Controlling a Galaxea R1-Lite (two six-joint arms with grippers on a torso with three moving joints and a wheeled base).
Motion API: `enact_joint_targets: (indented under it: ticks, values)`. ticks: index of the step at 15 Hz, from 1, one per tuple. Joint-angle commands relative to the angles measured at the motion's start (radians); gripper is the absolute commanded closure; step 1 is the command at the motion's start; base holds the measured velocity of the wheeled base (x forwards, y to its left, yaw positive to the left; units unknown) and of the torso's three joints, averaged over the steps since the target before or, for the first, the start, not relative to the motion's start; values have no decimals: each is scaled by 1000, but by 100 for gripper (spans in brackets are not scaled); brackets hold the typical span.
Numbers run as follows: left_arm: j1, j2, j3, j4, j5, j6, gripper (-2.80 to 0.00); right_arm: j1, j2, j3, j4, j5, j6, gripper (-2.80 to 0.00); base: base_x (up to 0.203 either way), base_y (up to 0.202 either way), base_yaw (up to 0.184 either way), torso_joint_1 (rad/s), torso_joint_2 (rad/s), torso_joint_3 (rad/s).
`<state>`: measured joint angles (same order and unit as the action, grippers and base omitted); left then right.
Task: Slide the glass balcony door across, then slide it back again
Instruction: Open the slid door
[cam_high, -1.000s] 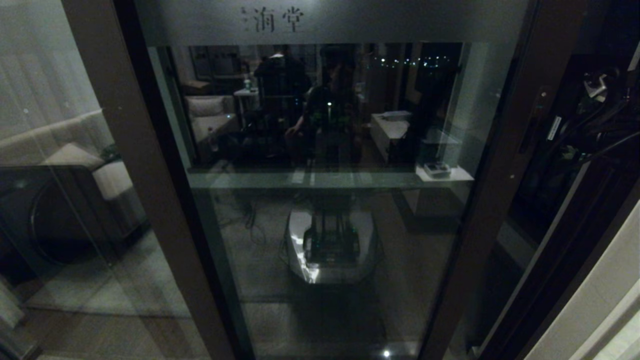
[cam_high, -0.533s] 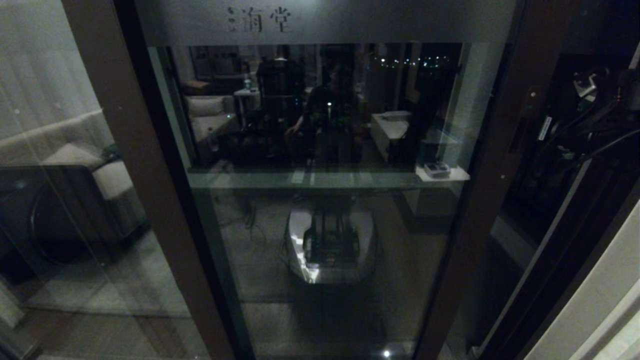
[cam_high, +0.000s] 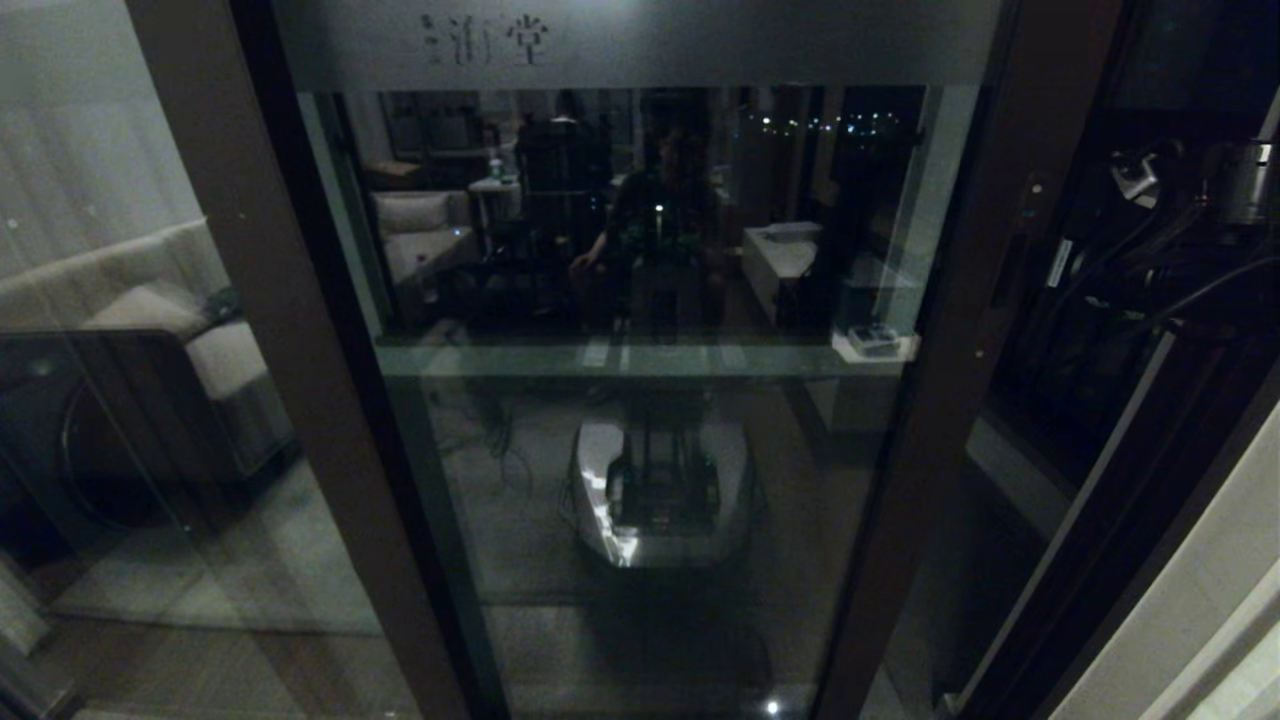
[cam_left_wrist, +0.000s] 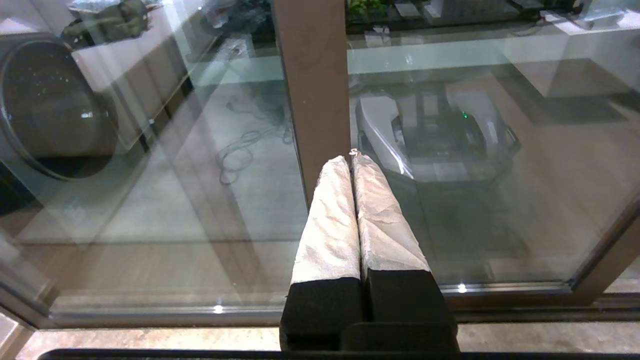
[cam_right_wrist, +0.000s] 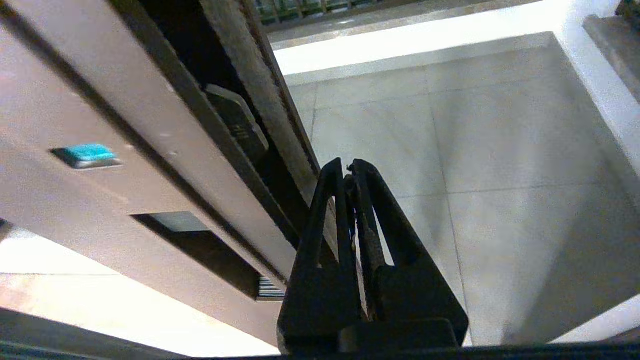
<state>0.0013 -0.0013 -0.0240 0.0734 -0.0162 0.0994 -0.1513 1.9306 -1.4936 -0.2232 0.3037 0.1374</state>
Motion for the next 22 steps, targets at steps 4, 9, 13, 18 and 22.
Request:
enact_joint_targets:
  ticks: [4,9,13,18,22]
  values:
    - [0,0,1,0,-1,0,0,68,7,13,-4,-103,-2,0,0,0,0,0,0,0]
    - [0,0,-1,0,0,0,0,79,5,15,-4,-104,-1,0,0,0,0,0,0,0]
    - [0,0,0,0,-1,0,0,71,10,18,-4,-109,10,0,0,0,0,0,0,0]
    - [1,0,-1,0,-1,0,0,-32,-91,91,-90,-125,138,0,0,0,0,0,0,0]
    - [0,0,0,0,-1,0,0,-65,-230,183,-93,-114,146,0,0,0,0,0,0,0]
